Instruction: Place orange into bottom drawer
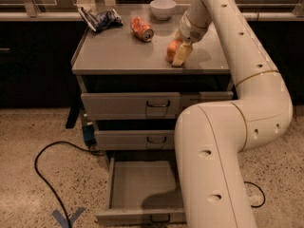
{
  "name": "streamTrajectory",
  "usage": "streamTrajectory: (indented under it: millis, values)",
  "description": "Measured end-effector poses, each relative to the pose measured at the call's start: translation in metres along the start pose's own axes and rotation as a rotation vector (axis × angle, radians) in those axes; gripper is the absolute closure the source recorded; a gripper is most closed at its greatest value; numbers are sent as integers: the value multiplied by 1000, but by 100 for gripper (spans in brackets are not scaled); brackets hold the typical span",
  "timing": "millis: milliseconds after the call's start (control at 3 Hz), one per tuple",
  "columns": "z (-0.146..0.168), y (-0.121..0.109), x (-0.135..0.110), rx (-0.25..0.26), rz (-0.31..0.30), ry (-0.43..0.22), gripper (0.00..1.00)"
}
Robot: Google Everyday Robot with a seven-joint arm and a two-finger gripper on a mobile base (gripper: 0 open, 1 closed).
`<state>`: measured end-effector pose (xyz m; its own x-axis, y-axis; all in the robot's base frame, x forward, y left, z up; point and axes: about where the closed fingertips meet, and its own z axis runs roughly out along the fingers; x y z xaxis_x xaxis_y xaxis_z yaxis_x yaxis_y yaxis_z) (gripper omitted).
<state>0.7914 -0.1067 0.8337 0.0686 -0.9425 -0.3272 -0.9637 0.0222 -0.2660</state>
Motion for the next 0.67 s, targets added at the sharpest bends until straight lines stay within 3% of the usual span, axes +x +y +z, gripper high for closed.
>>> streamTrajectory:
  millis: [333, 667]
  values:
    - [-5, 3, -13, 4, 12, -78, 87]
    - [-46, 12, -28, 61, 49, -213, 100]
